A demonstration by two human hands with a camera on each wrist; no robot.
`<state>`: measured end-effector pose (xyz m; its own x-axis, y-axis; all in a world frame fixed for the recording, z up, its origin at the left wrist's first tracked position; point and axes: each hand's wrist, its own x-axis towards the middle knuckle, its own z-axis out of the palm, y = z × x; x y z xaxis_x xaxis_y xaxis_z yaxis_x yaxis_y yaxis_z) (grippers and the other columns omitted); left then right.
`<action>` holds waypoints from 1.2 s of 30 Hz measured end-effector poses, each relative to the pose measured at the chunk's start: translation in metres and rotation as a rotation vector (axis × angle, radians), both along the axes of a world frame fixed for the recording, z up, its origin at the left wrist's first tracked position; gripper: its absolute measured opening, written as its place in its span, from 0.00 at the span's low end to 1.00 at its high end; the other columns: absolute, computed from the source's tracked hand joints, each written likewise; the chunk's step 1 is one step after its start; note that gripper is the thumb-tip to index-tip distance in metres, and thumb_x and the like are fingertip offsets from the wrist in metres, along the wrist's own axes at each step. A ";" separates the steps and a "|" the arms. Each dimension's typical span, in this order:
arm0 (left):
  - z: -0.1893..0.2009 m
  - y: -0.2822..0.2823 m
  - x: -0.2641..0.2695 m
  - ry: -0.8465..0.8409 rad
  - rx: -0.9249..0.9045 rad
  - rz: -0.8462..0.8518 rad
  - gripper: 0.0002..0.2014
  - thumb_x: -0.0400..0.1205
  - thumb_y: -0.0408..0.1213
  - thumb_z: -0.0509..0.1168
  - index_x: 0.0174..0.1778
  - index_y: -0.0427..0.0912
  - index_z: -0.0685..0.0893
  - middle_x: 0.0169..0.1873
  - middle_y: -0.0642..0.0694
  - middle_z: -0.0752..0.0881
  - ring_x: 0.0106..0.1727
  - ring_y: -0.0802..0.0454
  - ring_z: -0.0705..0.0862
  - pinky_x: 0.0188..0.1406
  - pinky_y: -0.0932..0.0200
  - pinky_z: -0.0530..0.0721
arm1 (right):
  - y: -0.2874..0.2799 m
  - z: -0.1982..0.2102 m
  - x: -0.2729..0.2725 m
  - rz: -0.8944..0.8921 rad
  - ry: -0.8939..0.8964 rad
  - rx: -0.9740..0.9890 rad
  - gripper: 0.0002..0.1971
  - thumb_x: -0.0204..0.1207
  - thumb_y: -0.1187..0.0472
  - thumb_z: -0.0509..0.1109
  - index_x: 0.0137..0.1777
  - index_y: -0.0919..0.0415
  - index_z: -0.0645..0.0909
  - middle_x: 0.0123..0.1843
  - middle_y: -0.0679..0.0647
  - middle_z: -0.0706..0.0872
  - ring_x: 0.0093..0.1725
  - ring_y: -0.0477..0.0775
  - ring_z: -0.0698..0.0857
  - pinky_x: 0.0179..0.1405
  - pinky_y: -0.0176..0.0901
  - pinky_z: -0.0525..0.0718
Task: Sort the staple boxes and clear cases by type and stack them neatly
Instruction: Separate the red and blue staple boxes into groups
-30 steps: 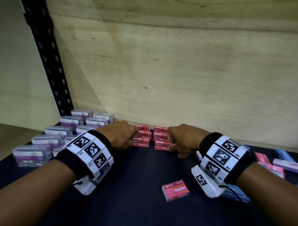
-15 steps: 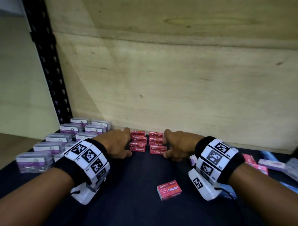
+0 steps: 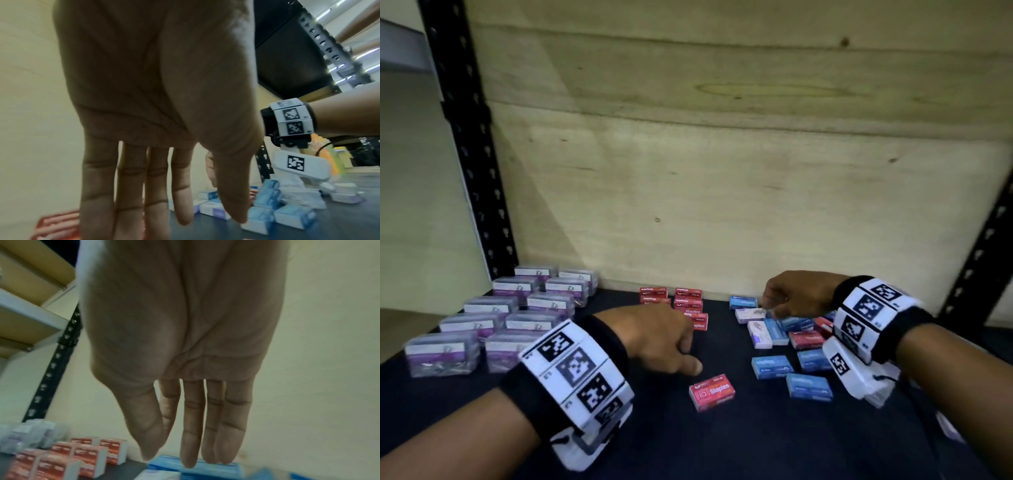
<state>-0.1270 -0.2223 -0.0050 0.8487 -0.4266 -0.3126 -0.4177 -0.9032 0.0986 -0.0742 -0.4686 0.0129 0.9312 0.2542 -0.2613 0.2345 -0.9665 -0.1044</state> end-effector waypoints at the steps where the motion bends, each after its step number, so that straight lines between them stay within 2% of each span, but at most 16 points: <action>1: -0.003 -0.006 -0.003 0.031 -0.005 -0.011 0.19 0.77 0.63 0.68 0.52 0.52 0.82 0.47 0.55 0.87 0.49 0.53 0.85 0.56 0.52 0.85 | -0.005 0.000 -0.001 -0.018 0.005 -0.026 0.13 0.82 0.57 0.71 0.64 0.56 0.82 0.59 0.47 0.84 0.55 0.48 0.81 0.55 0.39 0.76; 4: -0.014 -0.021 -0.007 0.089 -0.012 -0.039 0.21 0.72 0.64 0.71 0.52 0.54 0.82 0.46 0.58 0.85 0.47 0.54 0.84 0.55 0.51 0.85 | -0.020 -0.002 -0.009 -0.100 0.030 -0.097 0.10 0.80 0.56 0.73 0.59 0.55 0.84 0.45 0.41 0.82 0.48 0.47 0.81 0.52 0.40 0.77; 5: -0.017 -0.023 -0.008 0.098 -0.013 -0.046 0.21 0.72 0.64 0.72 0.52 0.54 0.82 0.46 0.57 0.85 0.47 0.54 0.84 0.54 0.52 0.85 | -0.024 -0.003 -0.010 -0.120 0.040 -0.130 0.08 0.79 0.56 0.74 0.55 0.56 0.85 0.44 0.41 0.83 0.46 0.47 0.81 0.50 0.41 0.78; 7: -0.020 -0.027 -0.007 0.099 -0.013 -0.065 0.21 0.72 0.61 0.74 0.53 0.52 0.82 0.47 0.56 0.85 0.47 0.55 0.83 0.50 0.55 0.83 | -0.033 -0.008 -0.013 -0.152 0.075 -0.208 0.12 0.79 0.55 0.74 0.55 0.63 0.87 0.48 0.50 0.89 0.42 0.48 0.82 0.48 0.44 0.81; 9: -0.020 -0.030 -0.004 0.099 -0.013 -0.079 0.20 0.74 0.56 0.74 0.55 0.50 0.82 0.48 0.55 0.85 0.47 0.54 0.83 0.50 0.56 0.82 | -0.039 -0.013 -0.016 -0.188 0.083 -0.257 0.17 0.79 0.52 0.73 0.56 0.66 0.88 0.50 0.55 0.91 0.41 0.52 0.81 0.46 0.45 0.81; 12: -0.020 -0.031 0.000 0.083 -0.004 -0.079 0.19 0.76 0.53 0.74 0.58 0.50 0.82 0.53 0.53 0.85 0.52 0.52 0.84 0.57 0.53 0.84 | -0.043 -0.017 -0.018 -0.238 0.026 -0.276 0.18 0.79 0.45 0.72 0.40 0.62 0.81 0.34 0.52 0.83 0.35 0.55 0.79 0.40 0.44 0.78; 14: -0.020 -0.028 0.004 0.067 -0.008 -0.073 0.19 0.76 0.52 0.74 0.60 0.50 0.83 0.55 0.53 0.85 0.53 0.52 0.83 0.57 0.54 0.83 | -0.043 -0.020 -0.018 -0.267 0.020 -0.297 0.21 0.79 0.43 0.70 0.34 0.59 0.75 0.32 0.51 0.78 0.33 0.54 0.77 0.38 0.43 0.76; 17: -0.020 -0.021 0.010 0.046 -0.009 -0.061 0.21 0.76 0.53 0.74 0.62 0.50 0.84 0.54 0.54 0.85 0.52 0.54 0.83 0.54 0.58 0.81 | -0.042 -0.025 -0.016 -0.287 0.021 -0.306 0.24 0.78 0.38 0.68 0.33 0.57 0.74 0.33 0.50 0.79 0.33 0.52 0.77 0.39 0.44 0.77; 20: -0.022 -0.011 0.019 0.035 -0.044 -0.026 0.20 0.73 0.52 0.77 0.57 0.50 0.84 0.50 0.55 0.84 0.47 0.56 0.82 0.46 0.61 0.80 | -0.039 -0.030 -0.012 -0.304 0.032 -0.276 0.26 0.73 0.31 0.68 0.36 0.56 0.78 0.34 0.50 0.81 0.34 0.51 0.79 0.40 0.45 0.77; 22: -0.024 -0.004 0.024 0.034 -0.072 -0.009 0.18 0.71 0.50 0.79 0.52 0.52 0.83 0.47 0.56 0.84 0.41 0.59 0.80 0.39 0.64 0.76 | -0.037 -0.033 -0.009 -0.307 0.028 -0.249 0.27 0.72 0.30 0.68 0.43 0.56 0.83 0.37 0.49 0.84 0.39 0.52 0.82 0.43 0.45 0.79; 24: -0.026 0.003 0.029 0.033 -0.100 -0.003 0.18 0.69 0.48 0.81 0.49 0.53 0.83 0.44 0.57 0.83 0.39 0.61 0.79 0.37 0.65 0.76 | -0.035 -0.035 -0.005 -0.298 0.019 -0.240 0.28 0.72 0.30 0.68 0.48 0.57 0.84 0.39 0.49 0.84 0.41 0.53 0.83 0.46 0.46 0.81; 28: -0.027 0.015 0.035 0.042 -0.165 -0.002 0.16 0.70 0.43 0.81 0.47 0.53 0.83 0.43 0.56 0.84 0.39 0.61 0.80 0.38 0.67 0.78 | -0.033 -0.032 -0.002 -0.284 -0.001 -0.216 0.27 0.71 0.34 0.73 0.50 0.60 0.81 0.37 0.50 0.82 0.39 0.54 0.82 0.40 0.43 0.79; 30: -0.028 0.020 0.037 0.036 -0.179 -0.003 0.14 0.72 0.42 0.80 0.48 0.52 0.84 0.42 0.56 0.84 0.38 0.62 0.80 0.37 0.70 0.77 | -0.031 -0.029 -0.004 -0.292 0.004 -0.221 0.29 0.71 0.37 0.75 0.59 0.61 0.80 0.44 0.51 0.83 0.44 0.55 0.82 0.39 0.43 0.78; 33: -0.027 0.029 0.040 0.034 -0.195 0.008 0.13 0.73 0.41 0.79 0.51 0.50 0.86 0.42 0.56 0.85 0.38 0.63 0.81 0.37 0.72 0.78 | -0.028 -0.027 -0.006 -0.310 0.000 -0.266 0.34 0.74 0.40 0.74 0.70 0.63 0.71 0.52 0.54 0.80 0.49 0.56 0.81 0.43 0.44 0.78; 36: -0.025 0.038 0.042 0.054 -0.212 0.037 0.11 0.74 0.41 0.79 0.50 0.50 0.87 0.41 0.56 0.87 0.38 0.64 0.83 0.37 0.72 0.79 | -0.029 -0.022 -0.007 -0.337 -0.002 -0.271 0.34 0.76 0.38 0.70 0.71 0.62 0.67 0.59 0.55 0.82 0.50 0.55 0.80 0.45 0.45 0.78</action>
